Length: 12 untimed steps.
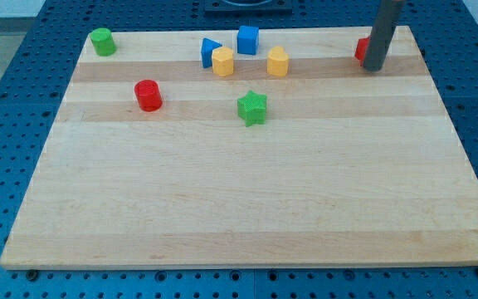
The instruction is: Move the yellow heart and yellow hexagon top left side
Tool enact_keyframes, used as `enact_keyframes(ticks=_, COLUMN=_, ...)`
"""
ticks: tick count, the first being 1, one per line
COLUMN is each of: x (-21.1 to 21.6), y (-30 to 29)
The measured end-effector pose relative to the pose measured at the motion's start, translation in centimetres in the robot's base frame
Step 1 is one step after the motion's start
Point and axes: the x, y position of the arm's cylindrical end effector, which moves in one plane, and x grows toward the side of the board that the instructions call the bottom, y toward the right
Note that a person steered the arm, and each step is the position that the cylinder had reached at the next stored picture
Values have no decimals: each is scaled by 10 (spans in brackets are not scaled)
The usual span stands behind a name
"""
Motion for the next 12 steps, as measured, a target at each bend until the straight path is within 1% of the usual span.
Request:
enact_keyframes(ticks=2, x=-27, y=0)
enact_keyframes(ticks=3, x=0, y=-9)
enact_keyframes(ticks=4, x=46, y=-33)
enact_keyframes(ticks=5, x=71, y=-53)
enact_keyframes(ticks=6, x=72, y=-55)
enact_keyframes(ticks=7, x=68, y=-55)
enact_keyframes(ticks=9, x=40, y=-70)
enact_keyframes(ticks=12, x=-19, y=-99)
